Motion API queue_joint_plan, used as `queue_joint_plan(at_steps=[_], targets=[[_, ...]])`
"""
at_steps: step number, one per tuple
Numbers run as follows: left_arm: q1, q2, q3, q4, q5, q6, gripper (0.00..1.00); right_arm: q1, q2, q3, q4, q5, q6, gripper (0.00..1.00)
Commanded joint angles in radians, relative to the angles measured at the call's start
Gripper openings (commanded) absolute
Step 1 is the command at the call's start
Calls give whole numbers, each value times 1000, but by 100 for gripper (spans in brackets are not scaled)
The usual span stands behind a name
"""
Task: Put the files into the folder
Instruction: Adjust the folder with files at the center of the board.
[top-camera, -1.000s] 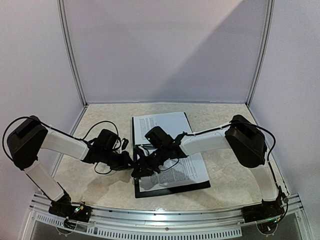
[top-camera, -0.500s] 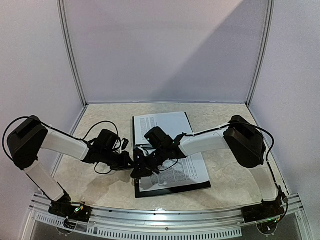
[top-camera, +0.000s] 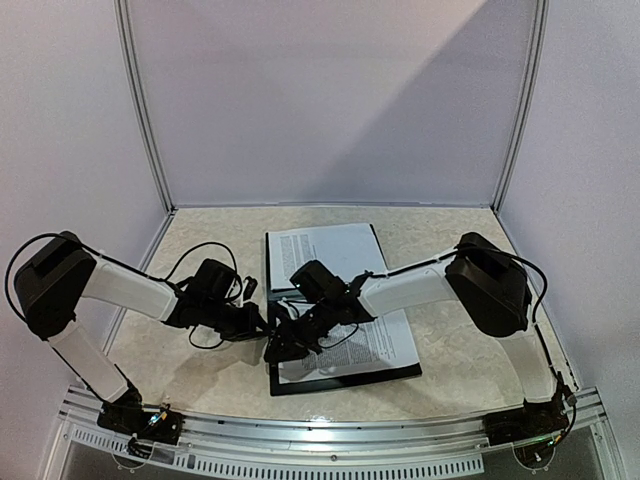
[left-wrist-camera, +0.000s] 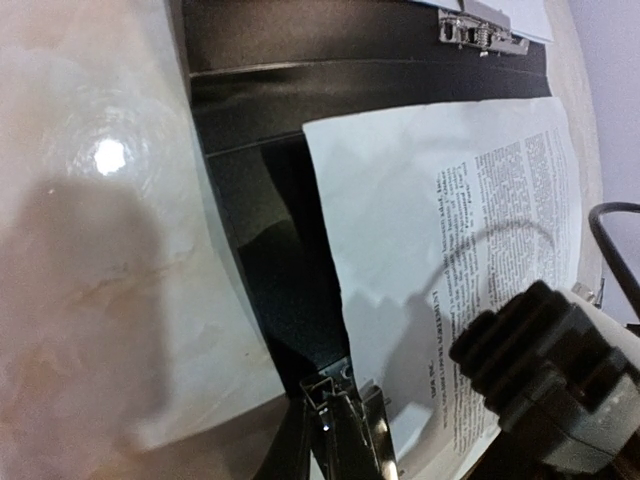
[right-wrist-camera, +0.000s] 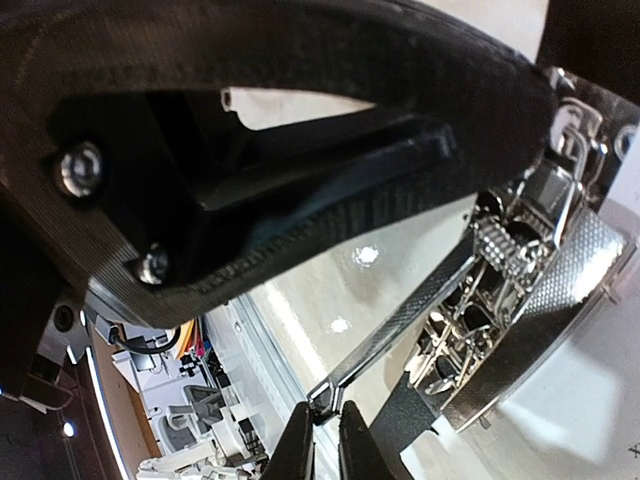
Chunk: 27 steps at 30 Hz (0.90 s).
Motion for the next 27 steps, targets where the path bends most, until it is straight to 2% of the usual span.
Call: queue_joint_plan(at_steps=[1, 10, 17, 27], targets=[[-22, 57, -47, -136, -53, 16, 5, 3, 25, -36, -10, 65, 55, 9], [-22, 46, -63, -136, -56, 15, 5, -11, 2, -91, -3, 112, 83, 6], [-22, 50, -69, -101, -51, 16, 5, -32, -53, -220, 191, 143, 211, 7], [-22, 50, -74, -99, -48, 23, 5, -34, -48, -199, 225, 131, 228, 8]])
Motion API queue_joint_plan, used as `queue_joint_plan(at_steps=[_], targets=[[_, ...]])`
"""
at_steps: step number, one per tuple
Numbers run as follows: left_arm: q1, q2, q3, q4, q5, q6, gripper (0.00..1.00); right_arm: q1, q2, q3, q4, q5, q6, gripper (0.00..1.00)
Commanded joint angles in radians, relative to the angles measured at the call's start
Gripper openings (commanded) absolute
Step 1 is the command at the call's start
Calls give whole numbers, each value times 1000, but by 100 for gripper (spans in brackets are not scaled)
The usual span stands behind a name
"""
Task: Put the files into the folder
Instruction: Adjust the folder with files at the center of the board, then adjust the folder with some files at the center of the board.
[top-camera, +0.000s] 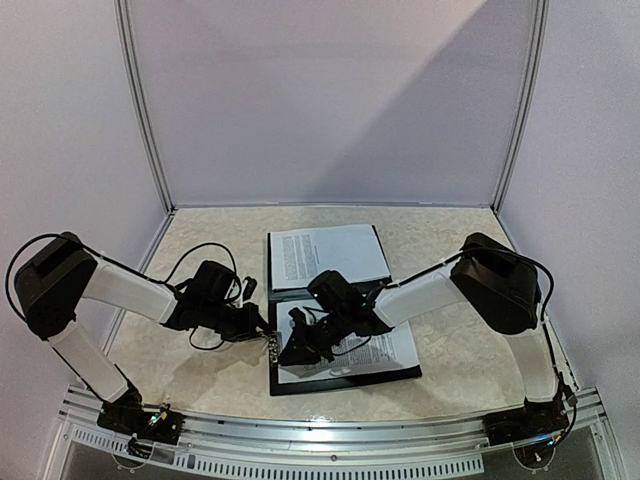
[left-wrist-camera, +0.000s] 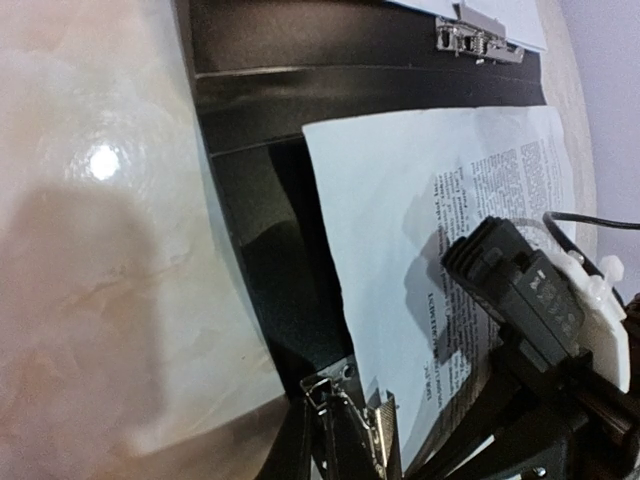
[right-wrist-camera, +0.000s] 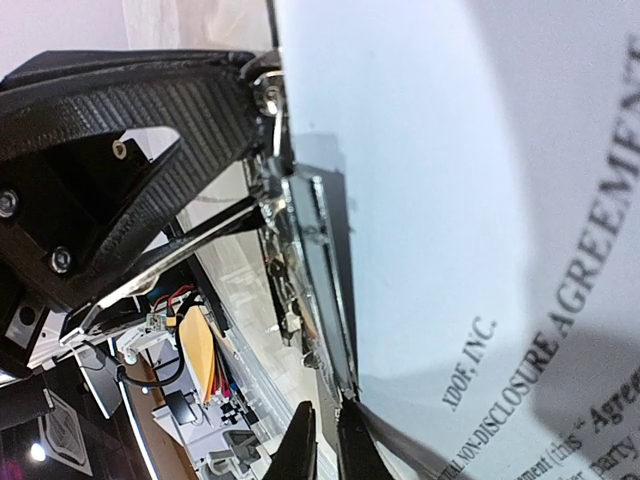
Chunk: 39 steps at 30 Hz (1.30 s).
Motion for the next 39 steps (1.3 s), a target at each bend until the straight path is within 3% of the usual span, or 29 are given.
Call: queue_joint_plan(at_steps=[1, 14, 24, 28, 39], targets=[[-21, 52, -54, -134, -51, 33, 4, -12, 12, 10, 23, 48, 19, 9], [-21, 44, -59, -127, -40, 19, 3, -10, -21, 54, 148, 46, 53, 30], [-34, -14, -99, -101, -24, -58, 0, -16, 0, 121, 161, 62, 91, 35], [-45, -48, -119, -93, -38, -120, 0, -15, -30, 64, 154, 55, 88, 35], [-194, -219, -166, -68, -177, -421, 0, -9, -184, 31, -135, 159, -140, 37]])
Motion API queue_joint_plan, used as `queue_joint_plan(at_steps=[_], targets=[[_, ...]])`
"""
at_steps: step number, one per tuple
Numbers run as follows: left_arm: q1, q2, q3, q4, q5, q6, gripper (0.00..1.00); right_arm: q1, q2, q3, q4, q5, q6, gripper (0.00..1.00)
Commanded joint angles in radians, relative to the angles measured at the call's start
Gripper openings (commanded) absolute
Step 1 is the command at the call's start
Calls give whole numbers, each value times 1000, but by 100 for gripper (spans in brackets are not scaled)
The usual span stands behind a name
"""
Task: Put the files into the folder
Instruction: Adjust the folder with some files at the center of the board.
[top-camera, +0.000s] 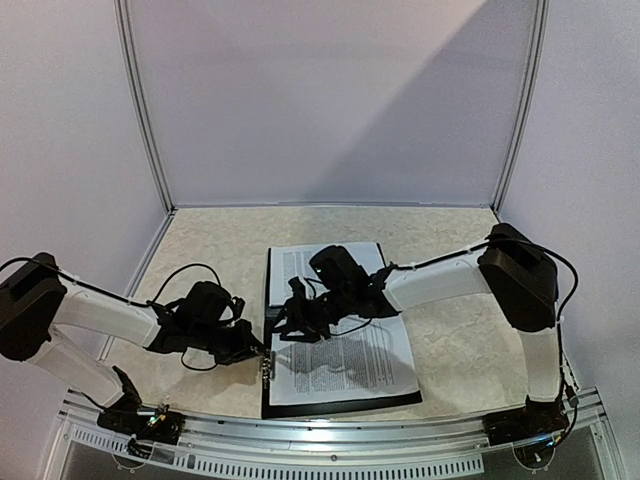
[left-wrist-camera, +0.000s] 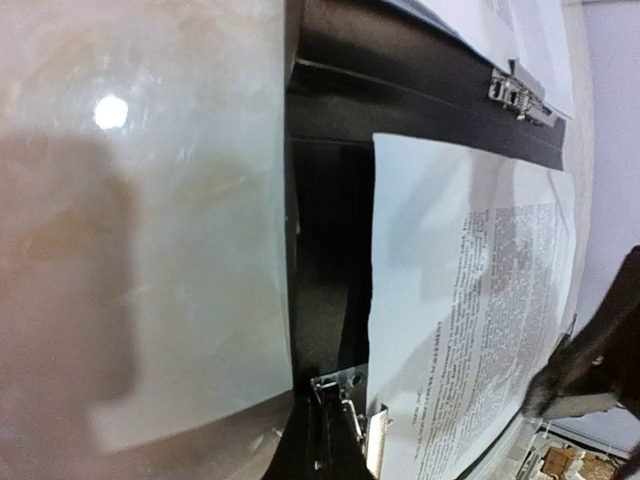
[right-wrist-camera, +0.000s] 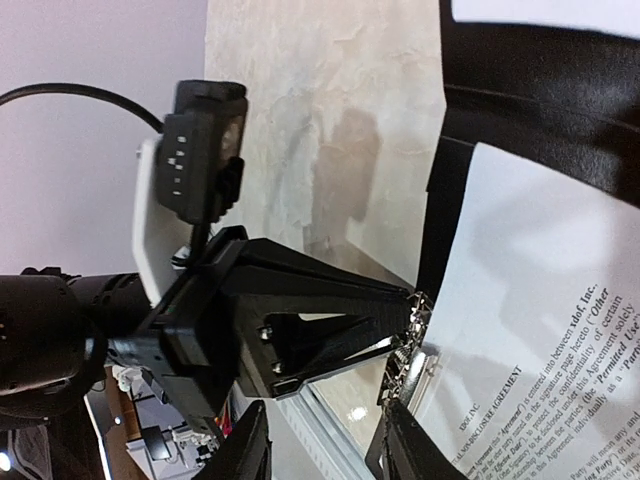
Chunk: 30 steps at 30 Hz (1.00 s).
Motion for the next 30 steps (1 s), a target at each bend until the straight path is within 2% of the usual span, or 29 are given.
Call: queue_joint_plan(at_steps=[1, 3, 4, 8, 13, 16, 19, 22, 25, 26, 30], targets=[[-72, -40, -10, -62, -82, -117, 0, 5, -94, -15, -148, 67, -134, 37], [-88, -47, 15, -65, -96, -115, 0, 2, -139, -41, -196, 112, -177, 38], [-92, -46, 28, -74, -100, -107, 4, 1, -167, -54, -235, 137, -205, 39], [-97, -45, 105, -193, -134, -26, 29, -38, -301, -156, -390, 257, -304, 47], [-94, -89, 223, -446, -300, 103, 52, -111, -526, -332, -589, 473, -406, 67], [-93, -128, 251, -500, -335, 170, 66, -160, -636, -452, -661, 552, -421, 73], [-95, -187, 209, -485, -311, 185, 79, -216, -709, -571, -664, 566, -417, 77], [-94, -286, 114, -382, -276, 167, 86, -248, -750, -634, -638, 570, -431, 81], [-98, -375, 61, -286, -238, 185, 94, -253, -723, -630, -628, 565, -469, 84], [-103, -388, 63, -301, -219, 207, 94, -253, -701, -623, -628, 564, -480, 84], [-193, -519, 33, -422, -338, 236, 95, -252, -639, -616, -591, 537, -513, 86]])
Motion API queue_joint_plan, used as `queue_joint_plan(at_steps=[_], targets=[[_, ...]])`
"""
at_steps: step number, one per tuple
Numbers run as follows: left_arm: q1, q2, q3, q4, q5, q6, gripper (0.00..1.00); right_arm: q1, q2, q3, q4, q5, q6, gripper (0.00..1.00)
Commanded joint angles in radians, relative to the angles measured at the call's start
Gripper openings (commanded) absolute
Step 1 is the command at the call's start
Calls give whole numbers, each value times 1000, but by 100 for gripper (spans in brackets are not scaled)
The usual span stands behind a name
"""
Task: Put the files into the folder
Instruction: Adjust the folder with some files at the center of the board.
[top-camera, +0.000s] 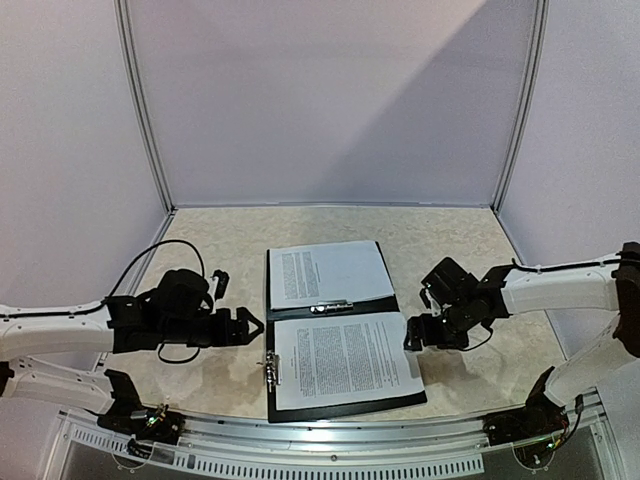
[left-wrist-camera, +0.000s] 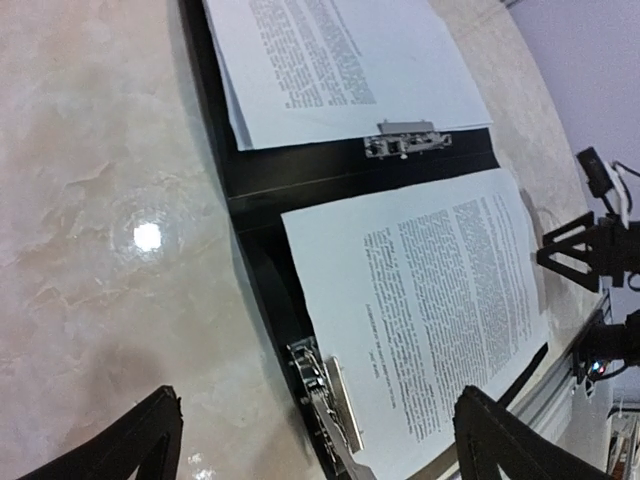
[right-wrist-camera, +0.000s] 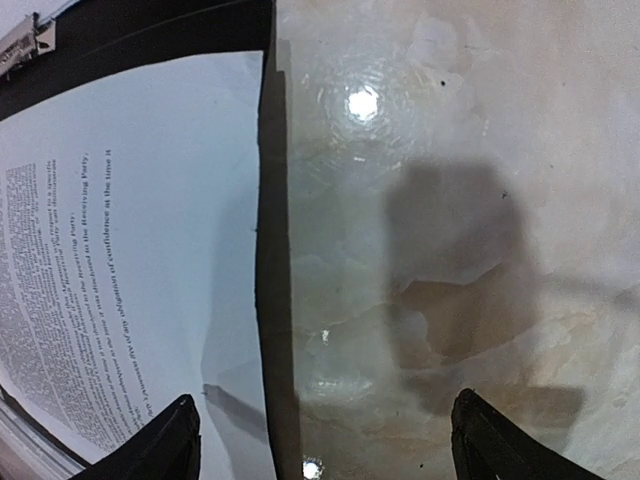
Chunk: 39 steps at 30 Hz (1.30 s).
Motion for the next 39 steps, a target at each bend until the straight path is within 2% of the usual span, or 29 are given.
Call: queue_joint_plan(at_steps=[1, 3, 6, 11, 16, 20, 24, 29, 36, 39], targets=[[-119, -181, -69, -60, -100, 22, 96, -3, 65, 17, 46, -20, -57, 87], [-170, -307, -148, -48, -127, -33, 99, -2, 84, 15, 72, -46, -63, 88], [-218, -438, -258, -46, -137, -124, 100, -2, 100, 18, 112, -70, -65, 89], [-301, -455, -307, -44, -188, -170, 100, 34, 163, 103, 128, -78, -85, 89], [-421, -271, -225, -40, -287, -125, 100, 96, 286, 242, 60, -62, -119, 88], [-533, -42, -154, -3, -325, -86, 100, 105, 333, 271, 43, -39, -113, 88], [-595, 213, -34, -11, -321, -54, 100, 98, 318, 275, 33, 5, -121, 89], [-628, 437, 86, 18, -293, -41, 100, 56, 306, 295, -5, 12, -137, 90], [-641, 597, 224, 99, -268, -5, 100, 21, 197, 270, -74, 132, -155, 93], [-643, 662, 301, 77, -240, 9, 99, -3, 128, 242, -103, 186, -160, 94]])
